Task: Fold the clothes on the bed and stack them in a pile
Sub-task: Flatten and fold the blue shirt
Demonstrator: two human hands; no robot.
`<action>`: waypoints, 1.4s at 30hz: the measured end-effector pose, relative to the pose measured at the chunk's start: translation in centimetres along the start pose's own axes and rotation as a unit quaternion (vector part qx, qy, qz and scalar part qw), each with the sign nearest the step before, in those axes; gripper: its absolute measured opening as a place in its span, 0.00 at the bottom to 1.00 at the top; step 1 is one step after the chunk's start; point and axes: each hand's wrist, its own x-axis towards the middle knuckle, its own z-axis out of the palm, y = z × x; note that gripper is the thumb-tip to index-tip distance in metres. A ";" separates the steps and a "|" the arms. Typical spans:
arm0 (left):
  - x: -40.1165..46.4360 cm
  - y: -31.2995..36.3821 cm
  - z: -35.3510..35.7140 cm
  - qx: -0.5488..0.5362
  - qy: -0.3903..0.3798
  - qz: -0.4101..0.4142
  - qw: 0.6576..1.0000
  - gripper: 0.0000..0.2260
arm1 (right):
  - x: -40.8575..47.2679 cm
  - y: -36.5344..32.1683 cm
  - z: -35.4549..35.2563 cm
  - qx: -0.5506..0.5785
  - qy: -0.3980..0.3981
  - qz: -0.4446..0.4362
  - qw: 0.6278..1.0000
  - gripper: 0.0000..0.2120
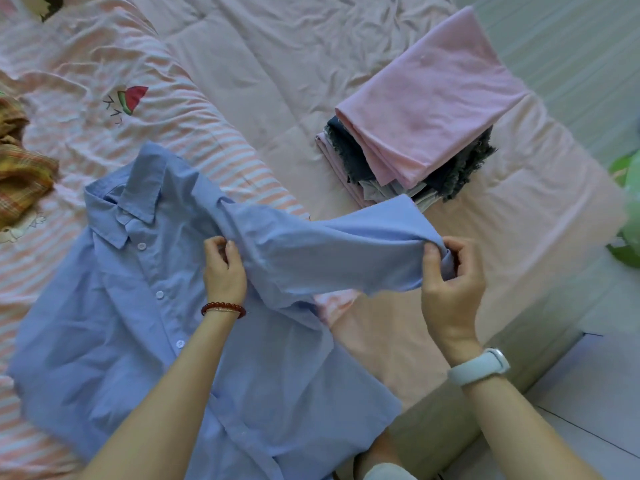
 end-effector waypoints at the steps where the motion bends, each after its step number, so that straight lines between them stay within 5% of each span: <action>1: -0.1 0.1 0.4 0.003 -0.027 -0.007 1.000 0.09 | 0.0 0.1 -0.7 -0.017 0.014 -0.031 0.999 0.03; 5: -0.3 0.0 1.8 0.062 -0.159 -0.038 0.985 0.19 | -1.1 3.6 -3.1 -0.070 0.016 -0.055 0.996 0.10; 11: -0.9 1.4 3.8 0.243 -0.118 0.016 0.963 0.25 | -0.7 12.4 -3.6 -0.142 -0.088 0.279 0.945 0.13; 16: -1.7 3.3 7.5 0.392 -0.124 0.225 0.883 0.22 | 3.0 15.5 -2.9 0.030 0.086 0.511 0.855 0.13; 19: -0.3 4.3 10.6 0.445 -0.149 0.331 0.819 0.18 | 5.4 16.8 -2.7 0.083 0.172 0.546 0.815 0.23; 21: 1.1 5.1 12.9 0.487 -0.180 0.345 0.781 0.18 | 6.7 17.7 -2.8 0.086 0.163 0.566 0.804 0.24; 26: 3.3 6.2 17.4 0.556 -0.285 0.249 0.740 0.19 | 9.1 18.7 -4.7 0.096 0.073 0.511 0.851 0.07; 29: 3.4 6.6 17.6 0.529 -0.292 0.224 0.765 0.17 | 10.8 18.6 -6.6 0.135 0.108 0.450 0.876 0.10; 34: 1.3 8.9 14.9 0.321 -0.246 0.232 0.885 0.13 | 12.5 16.0 -9.0 0.156 0.178 0.398 0.886 0.03; 38: 0.6 11.3 12.9 0.268 -0.215 0.217 0.914 0.12 | 12.1 10.9 -8.8 0.059 0.216 0.251 0.942 0.05; 42: 0.8 13.5 11.0 0.167 -0.249 0.116 0.947 0.13 | 10.8 4.1 -7.1 0.061 0.180 0.134 0.972 0.06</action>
